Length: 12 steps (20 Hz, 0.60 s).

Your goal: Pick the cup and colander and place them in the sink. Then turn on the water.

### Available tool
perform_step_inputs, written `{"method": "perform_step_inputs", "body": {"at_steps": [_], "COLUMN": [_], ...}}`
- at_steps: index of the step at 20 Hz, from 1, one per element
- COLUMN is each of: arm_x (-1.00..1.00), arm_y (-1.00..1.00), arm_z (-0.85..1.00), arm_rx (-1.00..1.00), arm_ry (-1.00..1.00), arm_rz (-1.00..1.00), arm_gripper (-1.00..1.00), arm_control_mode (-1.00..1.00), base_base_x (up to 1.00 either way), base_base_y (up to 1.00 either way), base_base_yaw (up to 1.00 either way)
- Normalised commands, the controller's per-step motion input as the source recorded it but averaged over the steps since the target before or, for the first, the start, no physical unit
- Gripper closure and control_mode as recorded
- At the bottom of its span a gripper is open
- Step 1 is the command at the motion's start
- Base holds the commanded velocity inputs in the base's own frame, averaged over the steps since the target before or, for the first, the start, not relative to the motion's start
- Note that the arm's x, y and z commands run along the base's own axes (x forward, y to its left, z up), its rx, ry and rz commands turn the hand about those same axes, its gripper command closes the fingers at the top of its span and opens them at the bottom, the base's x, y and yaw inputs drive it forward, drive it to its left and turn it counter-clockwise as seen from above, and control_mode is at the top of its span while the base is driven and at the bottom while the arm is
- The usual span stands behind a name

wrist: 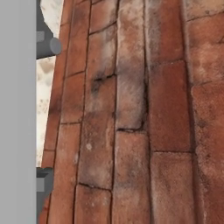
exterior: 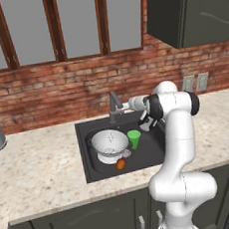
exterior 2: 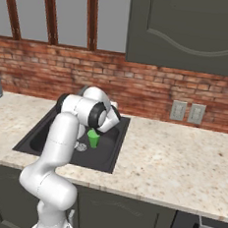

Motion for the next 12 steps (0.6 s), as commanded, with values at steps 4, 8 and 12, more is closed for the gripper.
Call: {"method": "perform_step_inputs", "body": {"at_steps": [4, 8, 12], "arm_x": [0.00, 0.00, 0.00], "arm_y": [-0.68, -0.71, -0.75], "arm_z": [0.00, 0.00, 0.00], "arm_rx": [0.00, 0.00, 0.00], "arm_ry": [0.00, 0.00, 0.00], "arm_rz": [0.00, 0.00, 0.00], "arm_gripper": [-1.00, -1.00, -1.00], "arm_control_mode": [-1.00, -1.00, -1.00], "base_base_x": [0.00, 0.00, 0.00], "base_base_y": [0.00, 0.00, 0.00], "base_base_yaw": [0.00, 0.00, 0.00]}}
